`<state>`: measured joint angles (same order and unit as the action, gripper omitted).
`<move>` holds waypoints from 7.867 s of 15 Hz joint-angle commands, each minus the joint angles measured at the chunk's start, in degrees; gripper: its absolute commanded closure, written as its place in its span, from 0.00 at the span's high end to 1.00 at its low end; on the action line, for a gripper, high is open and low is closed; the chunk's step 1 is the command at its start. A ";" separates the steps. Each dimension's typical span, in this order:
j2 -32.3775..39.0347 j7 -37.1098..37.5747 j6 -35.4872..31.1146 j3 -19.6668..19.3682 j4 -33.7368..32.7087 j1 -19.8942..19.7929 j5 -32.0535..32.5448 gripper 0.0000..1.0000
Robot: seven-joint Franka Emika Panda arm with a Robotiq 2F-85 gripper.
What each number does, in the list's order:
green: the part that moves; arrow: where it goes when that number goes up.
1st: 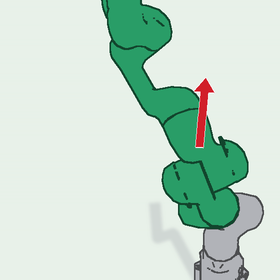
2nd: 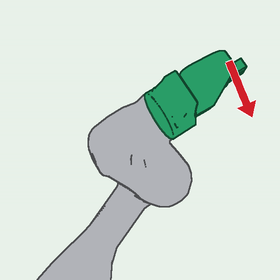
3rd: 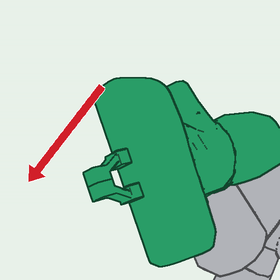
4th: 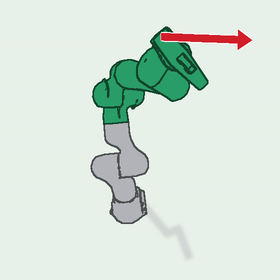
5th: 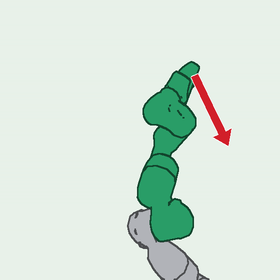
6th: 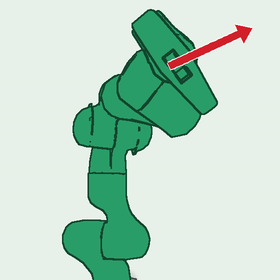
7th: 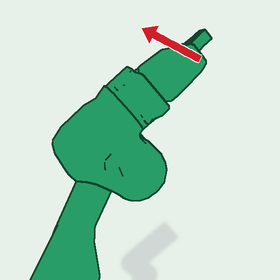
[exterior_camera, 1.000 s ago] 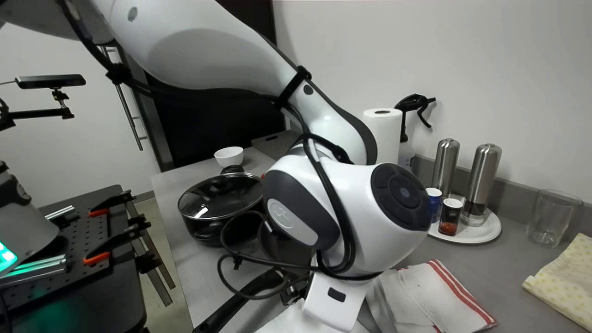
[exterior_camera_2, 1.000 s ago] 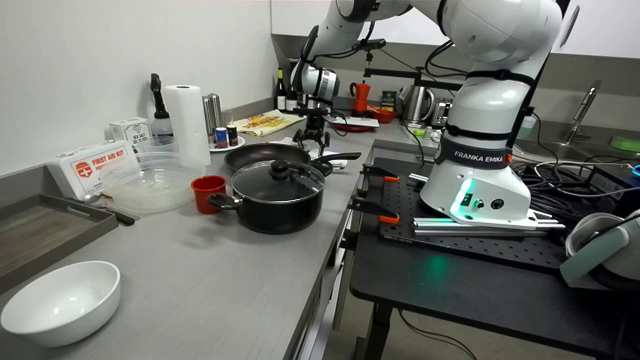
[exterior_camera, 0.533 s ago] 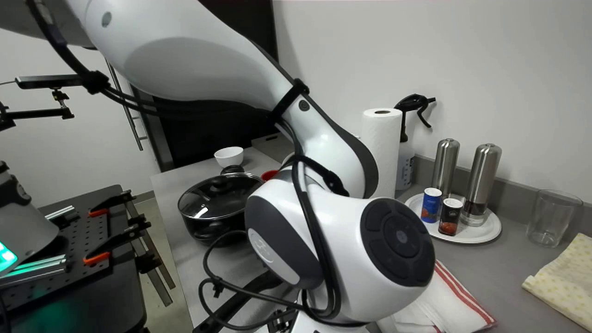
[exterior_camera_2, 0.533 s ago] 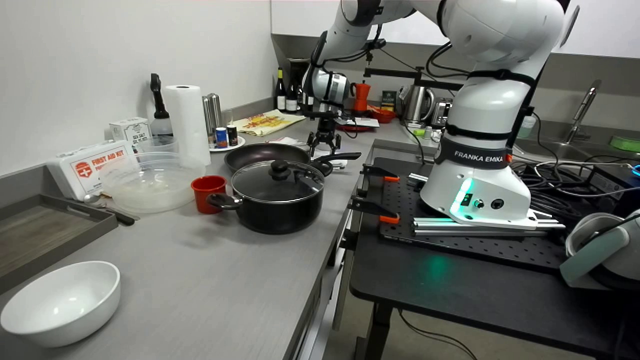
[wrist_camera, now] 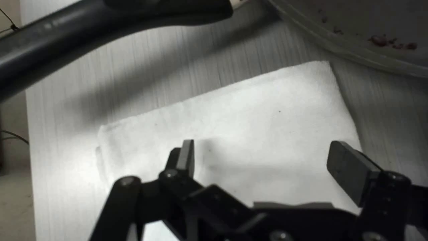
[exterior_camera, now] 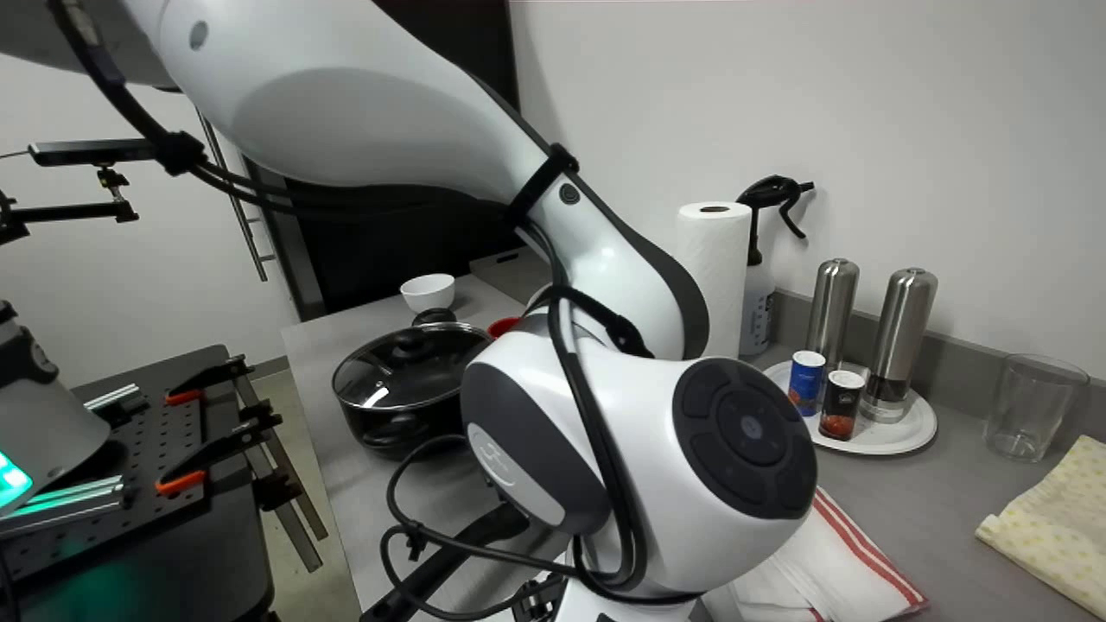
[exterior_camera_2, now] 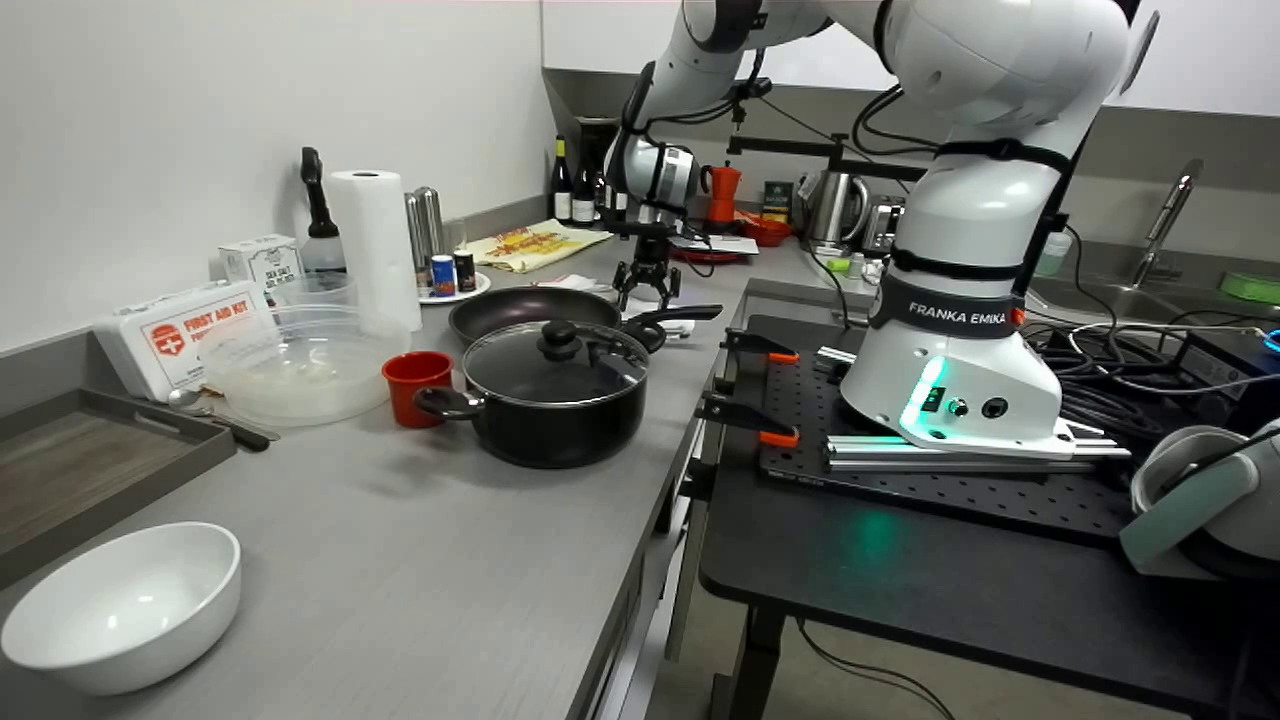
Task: Pick up the cloth and wipe the pan
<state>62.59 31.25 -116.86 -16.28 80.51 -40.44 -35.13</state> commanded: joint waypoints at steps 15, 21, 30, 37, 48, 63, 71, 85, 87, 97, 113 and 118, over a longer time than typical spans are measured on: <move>3.50 -1.71 3.64 4.11 -10.58 0.67 5.97 1.00; 6.62 -1.54 5.43 4.51 -12.65 0.22 6.63 1.00; 7.25 -1.79 5.21 4.14 -11.40 -0.86 6.37 1.00; 6.64 -1.92 4.54 4.07 -9.96 -2.32 6.12 1.00; 5.16 -2.35 2.54 4.01 -9.48 -2.16 6.33 0.21; -15.88 -14.64 -16.38 1.88 10.57 5.25 8.09 0.02; -28.09 -20.56 -19.04 1.61 16.93 15.04 18.36 0.02; -29.94 -44.36 -16.25 14.55 17.56 20.65 19.78 0.02; -30.04 -47.37 -15.51 15.41 19.55 20.14 19.17 0.02; -27.03 -51.78 -12.51 14.52 24.54 17.01 18.23 0.02; -16.26 -49.80 -10.28 14.15 17.14 17.26 20.28 0.02; -11.47 -49.56 -9.20 14.25 10.79 17.29 21.00 0.02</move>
<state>47.34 -19.14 -128.00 -1.86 96.78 -23.49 -15.12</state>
